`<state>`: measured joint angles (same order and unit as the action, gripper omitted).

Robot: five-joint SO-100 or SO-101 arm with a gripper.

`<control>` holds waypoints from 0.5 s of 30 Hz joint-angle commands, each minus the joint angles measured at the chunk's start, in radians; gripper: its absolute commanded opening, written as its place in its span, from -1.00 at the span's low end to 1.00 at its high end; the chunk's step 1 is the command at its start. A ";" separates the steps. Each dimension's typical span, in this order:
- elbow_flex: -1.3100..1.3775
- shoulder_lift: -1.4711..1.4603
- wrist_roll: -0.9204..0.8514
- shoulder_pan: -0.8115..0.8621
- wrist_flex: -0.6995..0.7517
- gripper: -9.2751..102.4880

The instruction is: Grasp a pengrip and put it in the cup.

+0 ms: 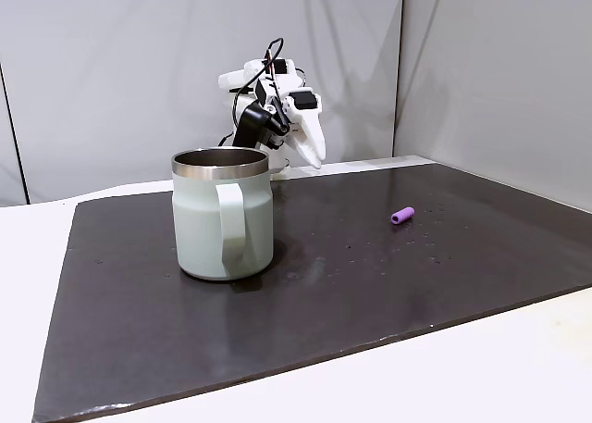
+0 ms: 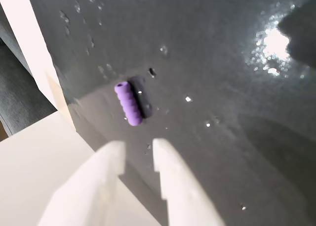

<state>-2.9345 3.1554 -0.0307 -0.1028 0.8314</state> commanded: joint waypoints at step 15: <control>1.155 -1.077 -0.051 -0.209 0.396 -0.28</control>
<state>-1.9804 2.2089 -0.0936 -0.3022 1.1796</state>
